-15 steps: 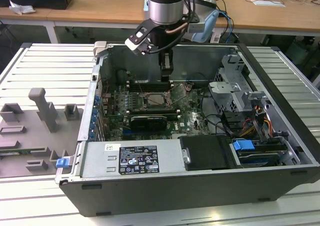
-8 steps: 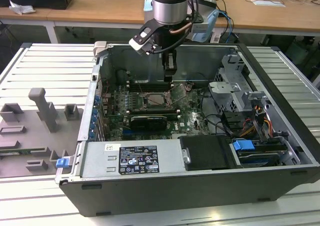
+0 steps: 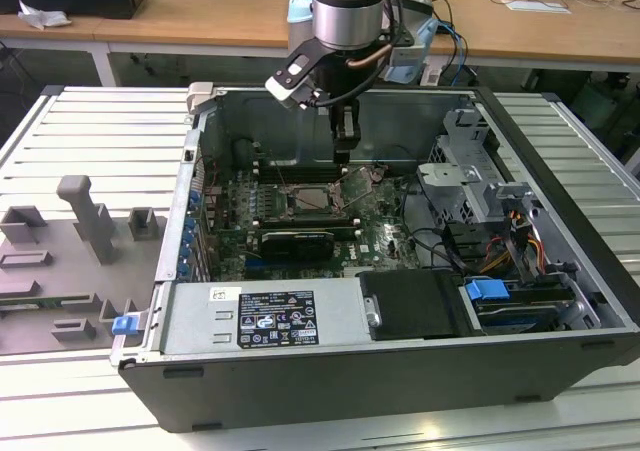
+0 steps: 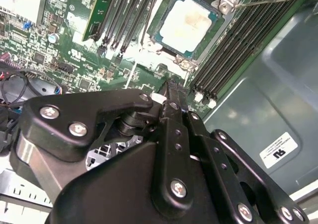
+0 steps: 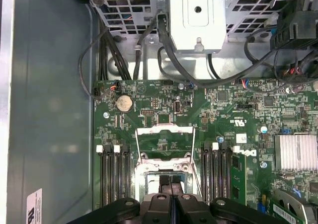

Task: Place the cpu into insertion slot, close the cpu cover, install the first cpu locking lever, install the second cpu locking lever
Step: 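Close the cpu cover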

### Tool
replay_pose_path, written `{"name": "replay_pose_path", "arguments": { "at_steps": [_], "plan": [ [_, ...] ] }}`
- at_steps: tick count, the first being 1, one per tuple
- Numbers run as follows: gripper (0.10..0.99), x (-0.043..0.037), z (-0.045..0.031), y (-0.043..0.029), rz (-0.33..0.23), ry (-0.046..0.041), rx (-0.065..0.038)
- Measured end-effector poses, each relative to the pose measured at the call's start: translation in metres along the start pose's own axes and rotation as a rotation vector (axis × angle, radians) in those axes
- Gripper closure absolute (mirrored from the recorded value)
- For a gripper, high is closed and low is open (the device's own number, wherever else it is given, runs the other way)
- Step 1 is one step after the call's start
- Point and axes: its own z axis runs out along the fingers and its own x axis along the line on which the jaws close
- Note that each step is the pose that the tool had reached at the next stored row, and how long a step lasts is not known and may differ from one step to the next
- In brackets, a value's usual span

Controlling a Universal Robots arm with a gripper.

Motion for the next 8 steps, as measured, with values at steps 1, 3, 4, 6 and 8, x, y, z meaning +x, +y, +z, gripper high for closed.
{"name": "replay_pose_path", "arguments": {
  "at_steps": [1,3,4,6,8],
  "plan": [
    [0.98,0.0,0.0,0.0004,0.0,0.0,0.0],
    [0.98,0.0,0.0001,0.0013,0.0,0.0,0.0],
    [0.98,0.0001,0.0001,0.0015,0.0,0.0,0.0],
    [0.98,0.0001,0.0002,0.0024,0.0,0.0,0.0],
    [0.98,0.0001,0.0004,0.0047,0.0,0.0,0.0]
  ]
}}
